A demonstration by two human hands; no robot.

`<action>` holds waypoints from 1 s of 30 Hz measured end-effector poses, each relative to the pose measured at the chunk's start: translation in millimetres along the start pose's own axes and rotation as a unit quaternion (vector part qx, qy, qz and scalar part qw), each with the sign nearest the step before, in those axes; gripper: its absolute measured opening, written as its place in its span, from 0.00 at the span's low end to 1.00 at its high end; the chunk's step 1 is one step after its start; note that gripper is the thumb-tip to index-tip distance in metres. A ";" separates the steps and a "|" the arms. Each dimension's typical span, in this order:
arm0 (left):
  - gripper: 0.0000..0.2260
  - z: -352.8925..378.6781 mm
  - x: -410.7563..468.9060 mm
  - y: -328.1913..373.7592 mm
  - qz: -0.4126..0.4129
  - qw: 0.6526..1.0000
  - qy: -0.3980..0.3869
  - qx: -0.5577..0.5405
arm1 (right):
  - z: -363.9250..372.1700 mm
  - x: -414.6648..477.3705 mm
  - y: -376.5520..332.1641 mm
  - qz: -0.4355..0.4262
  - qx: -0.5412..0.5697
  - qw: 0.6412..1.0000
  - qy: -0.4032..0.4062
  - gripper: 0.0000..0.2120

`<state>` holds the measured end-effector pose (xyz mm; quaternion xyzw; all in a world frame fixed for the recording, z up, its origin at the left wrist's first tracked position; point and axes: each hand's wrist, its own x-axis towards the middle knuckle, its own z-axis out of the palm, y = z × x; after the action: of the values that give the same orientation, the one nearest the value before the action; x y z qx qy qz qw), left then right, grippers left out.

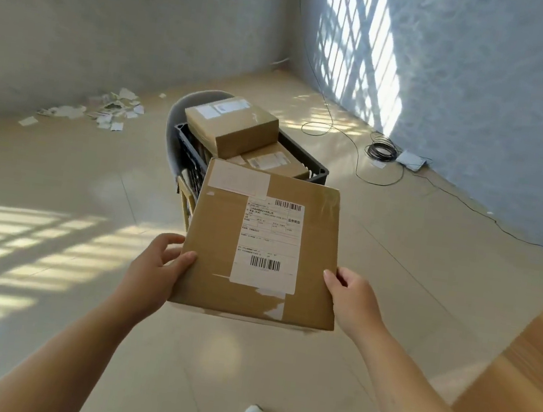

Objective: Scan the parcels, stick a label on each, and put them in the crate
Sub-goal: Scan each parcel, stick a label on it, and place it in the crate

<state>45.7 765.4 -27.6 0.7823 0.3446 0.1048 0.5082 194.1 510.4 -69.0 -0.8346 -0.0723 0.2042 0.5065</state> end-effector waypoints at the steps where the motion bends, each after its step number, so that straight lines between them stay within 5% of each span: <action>1: 0.08 0.3 20.5 6.6 -0.001 1.000 -0.003 0.006 | 2.2 18.1 -8.1 0.004 -0.002 1.000 0.001 0.11; 6: 0.16 10.2 109.7 32.7 0.005 0.999 -0.013 0.044 | 6.9 92.3 -41.1 0.019 -0.034 0.999 0.012 0.09; 21: 0.21 45.9 358.6 49.6 0.107 0.971 -0.155 0.150 | 56.3 232.4 -86.7 0.159 -0.043 0.981 0.102 0.12; 25: 0.22 50.6 432.7 52.7 0.122 0.948 -0.187 0.226 | 89.8 267.0 -102.0 0.224 0.016 0.967 0.117 0.12; 30: 0.22 52.6 485.4 49.8 0.178 0.880 -0.211 0.387 | 127.5 288.4 -113.8 0.280 0.042 0.946 0.160 0.14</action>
<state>453.8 1028.5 -99.0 0.9683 0.0970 -0.1160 0.1988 412.4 763.1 -98.1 -0.8211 0.2548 0.2044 0.4682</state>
